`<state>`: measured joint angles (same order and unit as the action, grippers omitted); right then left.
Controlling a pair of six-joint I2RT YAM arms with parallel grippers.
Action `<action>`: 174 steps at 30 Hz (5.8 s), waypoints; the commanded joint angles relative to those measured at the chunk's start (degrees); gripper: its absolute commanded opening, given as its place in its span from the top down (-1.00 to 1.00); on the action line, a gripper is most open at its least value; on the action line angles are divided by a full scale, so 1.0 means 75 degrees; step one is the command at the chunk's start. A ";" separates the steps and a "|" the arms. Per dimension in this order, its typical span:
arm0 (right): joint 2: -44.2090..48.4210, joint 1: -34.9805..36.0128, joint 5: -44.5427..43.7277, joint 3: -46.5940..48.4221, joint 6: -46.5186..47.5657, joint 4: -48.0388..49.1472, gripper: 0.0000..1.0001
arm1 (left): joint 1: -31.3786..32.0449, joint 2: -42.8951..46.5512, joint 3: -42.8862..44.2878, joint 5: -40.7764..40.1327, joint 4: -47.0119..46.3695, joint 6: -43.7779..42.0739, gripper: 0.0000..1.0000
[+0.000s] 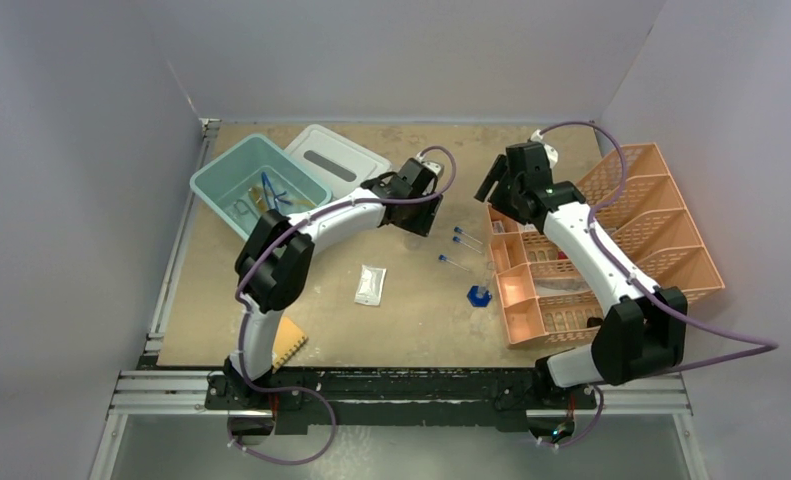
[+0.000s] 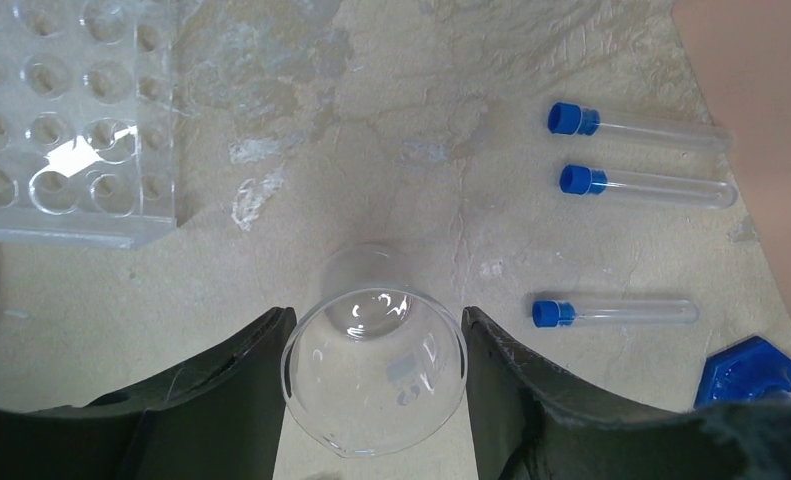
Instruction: Organize the chemistry lab equipment
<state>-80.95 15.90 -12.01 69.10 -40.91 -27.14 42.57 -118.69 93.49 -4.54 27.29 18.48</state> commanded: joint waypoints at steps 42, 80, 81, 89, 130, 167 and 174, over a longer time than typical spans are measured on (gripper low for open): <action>-0.3561 -0.0239 0.1111 0.3733 0.0746 -0.0410 -0.38 | -0.4726 0.4040 -0.3172 -0.1426 0.1847 0.3013 0.35; -0.3219 -0.0249 0.1382 0.3417 0.0615 0.0007 -0.37 | -0.4837 0.4648 -0.2556 -0.2258 0.1624 0.3108 -0.56; -0.3178 -0.0254 0.1381 0.3393 0.0627 0.0039 -0.38 | -0.4840 0.4707 -0.2477 -0.2152 0.1625 0.3043 -0.56; -0.2826 -0.0250 0.1557 0.3023 0.1162 0.0609 -0.39 | -0.4825 0.5265 -0.2119 -0.0365 0.1089 0.2310 -0.44; -0.5463 0.4551 0.0607 0.3789 0.1814 -0.1450 -0.37 | -0.3250 0.7179 -0.2692 -0.3438 0.1330 0.2818 -0.25; -0.1861 0.2809 0.4120 0.1032 0.3270 0.2180 1.00 | -0.3238 0.6757 -0.5089 0.4815 -0.2694 0.2174 -0.28; -0.1380 0.2422 0.5340 0.1850 0.4638 0.1272 1.00 | -0.3179 0.6125 -0.4635 0.6067 -0.2918 0.2077 -0.29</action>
<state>-92.97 33.98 19.64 78.48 -14.17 -14.72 18.41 -70.39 55.22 31.77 10.52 35.79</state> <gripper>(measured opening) 0.004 0.643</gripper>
